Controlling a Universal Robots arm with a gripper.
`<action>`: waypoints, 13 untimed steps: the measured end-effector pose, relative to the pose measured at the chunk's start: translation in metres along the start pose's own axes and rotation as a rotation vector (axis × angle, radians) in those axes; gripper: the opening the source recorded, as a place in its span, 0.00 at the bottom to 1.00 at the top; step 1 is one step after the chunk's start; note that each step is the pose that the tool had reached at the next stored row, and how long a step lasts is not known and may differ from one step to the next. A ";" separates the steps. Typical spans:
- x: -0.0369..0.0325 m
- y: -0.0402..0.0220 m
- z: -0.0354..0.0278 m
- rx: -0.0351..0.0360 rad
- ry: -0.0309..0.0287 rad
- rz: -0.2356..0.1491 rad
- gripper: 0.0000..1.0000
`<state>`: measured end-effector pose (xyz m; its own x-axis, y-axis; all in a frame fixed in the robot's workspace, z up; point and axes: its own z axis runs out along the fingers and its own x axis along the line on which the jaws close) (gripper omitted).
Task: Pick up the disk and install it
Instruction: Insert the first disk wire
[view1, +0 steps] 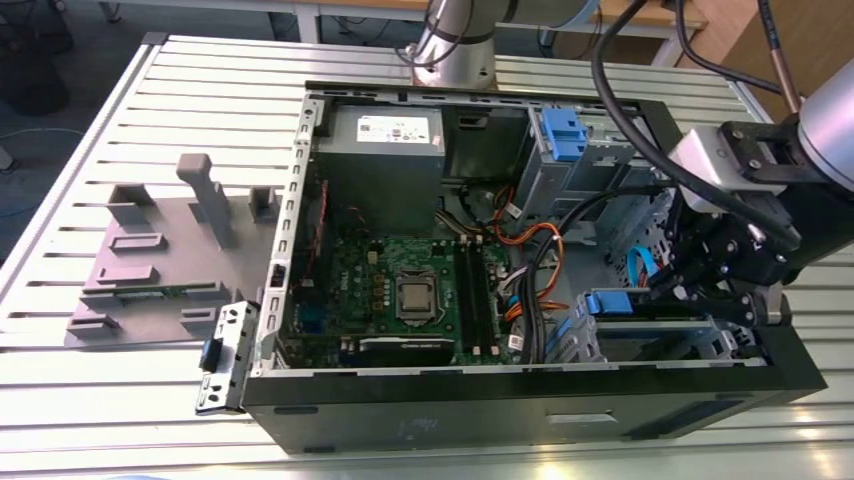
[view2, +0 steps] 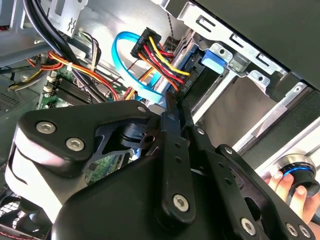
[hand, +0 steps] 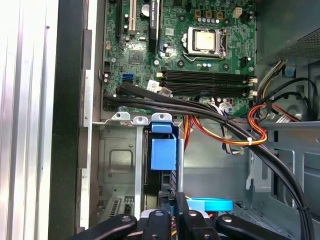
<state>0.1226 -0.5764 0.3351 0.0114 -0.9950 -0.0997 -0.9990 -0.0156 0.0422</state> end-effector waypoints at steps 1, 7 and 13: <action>0.0001 0.0000 0.0002 0.0000 0.0001 0.000 0.16; 0.0004 -0.0001 0.0021 -0.0004 -0.0001 0.000 0.16; 0.0007 -0.0002 0.0040 -0.0008 0.0004 0.000 0.16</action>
<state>0.1226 -0.5767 0.3311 0.0113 -0.9950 -0.0993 -0.9990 -0.0156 0.0429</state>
